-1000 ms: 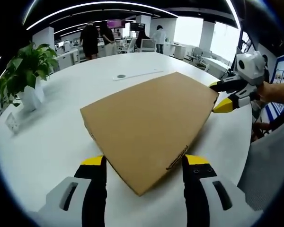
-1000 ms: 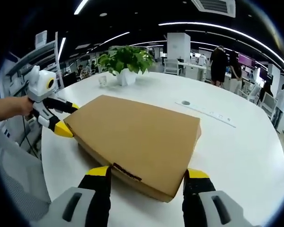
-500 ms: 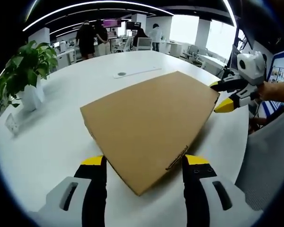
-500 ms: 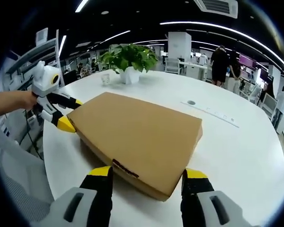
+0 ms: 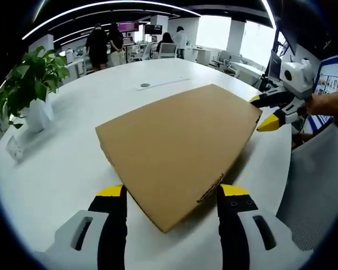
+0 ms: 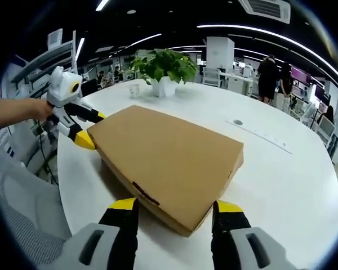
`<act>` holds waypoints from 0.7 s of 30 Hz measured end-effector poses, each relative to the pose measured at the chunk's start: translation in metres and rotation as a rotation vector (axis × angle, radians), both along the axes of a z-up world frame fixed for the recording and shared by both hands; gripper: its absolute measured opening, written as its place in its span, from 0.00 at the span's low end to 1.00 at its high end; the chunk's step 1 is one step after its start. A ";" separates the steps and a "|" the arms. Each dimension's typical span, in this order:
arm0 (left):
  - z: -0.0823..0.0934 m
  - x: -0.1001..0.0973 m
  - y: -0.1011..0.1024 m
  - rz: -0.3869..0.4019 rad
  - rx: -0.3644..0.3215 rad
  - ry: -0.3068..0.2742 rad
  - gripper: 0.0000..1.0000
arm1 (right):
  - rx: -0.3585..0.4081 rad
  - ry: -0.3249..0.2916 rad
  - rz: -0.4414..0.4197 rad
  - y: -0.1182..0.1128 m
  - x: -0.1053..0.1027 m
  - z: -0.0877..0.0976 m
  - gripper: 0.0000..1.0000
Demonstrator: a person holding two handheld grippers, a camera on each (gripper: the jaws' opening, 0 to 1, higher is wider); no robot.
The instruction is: Operate the shoe box by opening the lid, removing the specified soft item, and placing it in the target area until the item is outside and the box remains undamaged.
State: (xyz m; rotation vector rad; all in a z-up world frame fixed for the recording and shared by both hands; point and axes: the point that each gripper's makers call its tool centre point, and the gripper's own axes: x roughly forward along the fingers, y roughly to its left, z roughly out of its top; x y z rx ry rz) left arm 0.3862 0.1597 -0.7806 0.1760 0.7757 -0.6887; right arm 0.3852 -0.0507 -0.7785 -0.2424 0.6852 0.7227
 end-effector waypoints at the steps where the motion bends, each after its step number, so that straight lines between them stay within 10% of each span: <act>1: 0.000 -0.001 0.002 -0.002 0.001 0.001 0.66 | 0.000 0.002 0.004 0.001 -0.001 0.000 0.48; 21: -0.001 -0.015 0.026 -0.009 -0.005 0.007 0.65 | 0.028 -0.002 0.025 0.023 -0.021 0.001 0.46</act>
